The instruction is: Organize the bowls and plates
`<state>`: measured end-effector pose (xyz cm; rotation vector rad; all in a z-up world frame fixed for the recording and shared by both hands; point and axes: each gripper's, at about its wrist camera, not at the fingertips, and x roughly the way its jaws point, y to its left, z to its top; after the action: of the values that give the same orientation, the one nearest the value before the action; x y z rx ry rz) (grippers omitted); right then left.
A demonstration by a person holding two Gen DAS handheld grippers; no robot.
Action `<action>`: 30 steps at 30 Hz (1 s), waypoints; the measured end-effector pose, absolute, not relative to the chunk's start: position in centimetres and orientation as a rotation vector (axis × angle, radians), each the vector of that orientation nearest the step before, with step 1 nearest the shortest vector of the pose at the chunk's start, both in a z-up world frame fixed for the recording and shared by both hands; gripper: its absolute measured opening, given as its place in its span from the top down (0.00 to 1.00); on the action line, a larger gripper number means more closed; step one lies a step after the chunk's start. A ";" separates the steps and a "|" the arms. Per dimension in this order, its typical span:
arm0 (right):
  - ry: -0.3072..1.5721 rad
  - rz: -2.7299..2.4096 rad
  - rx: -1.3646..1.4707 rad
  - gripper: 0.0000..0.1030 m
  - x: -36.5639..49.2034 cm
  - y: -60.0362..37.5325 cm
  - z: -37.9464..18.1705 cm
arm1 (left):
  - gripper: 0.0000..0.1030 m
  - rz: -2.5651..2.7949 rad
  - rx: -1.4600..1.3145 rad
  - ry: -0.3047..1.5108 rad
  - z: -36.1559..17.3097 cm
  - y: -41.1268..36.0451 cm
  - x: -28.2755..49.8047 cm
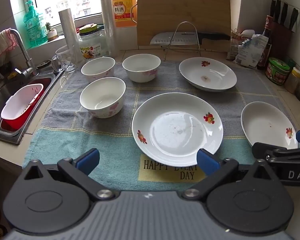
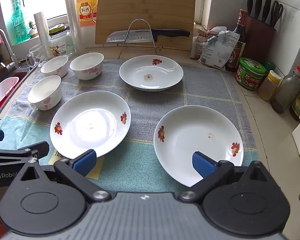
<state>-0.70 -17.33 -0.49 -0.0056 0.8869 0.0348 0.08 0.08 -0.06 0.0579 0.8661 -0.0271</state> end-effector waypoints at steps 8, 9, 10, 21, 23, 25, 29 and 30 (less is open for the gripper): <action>0.889 0.030 -0.004 0.00 -0.7 -17.2 -0.4 | 0.01 -0.012 0.070 0.859 0.0 -0.2 0.2; 0.888 0.030 -0.003 0.00 -0.7 -17.3 -0.3 | 0.01 -0.012 0.071 0.858 0.0 -0.2 0.2; 0.886 0.030 -0.004 0.00 -0.8 -17.3 -0.3 | 0.01 -0.012 0.072 0.858 0.0 -0.3 0.3; 0.878 0.029 -0.011 0.00 -0.8 -17.3 -0.2 | 0.01 -0.020 0.071 0.855 0.5 0.1 -0.1; 0.877 0.028 -0.011 0.00 -0.8 -17.2 -0.2 | 0.01 -0.019 0.070 0.856 0.5 0.1 -0.1; 0.876 0.028 -0.011 0.00 -0.9 -17.3 -0.2 | 0.01 -0.019 0.070 0.856 0.5 0.1 -0.1; 0.875 0.028 -0.011 0.00 -0.9 -17.2 -0.2 | 0.01 -0.019 0.070 0.855 0.5 0.1 -0.1; 0.876 0.027 -0.012 0.00 -0.9 -17.2 -0.2 | 0.01 -0.019 0.070 0.855 0.5 0.1 -0.1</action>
<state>-0.88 -17.22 -0.18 -0.0118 0.8757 0.0274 -0.08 0.10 0.50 0.0700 0.8552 -0.0191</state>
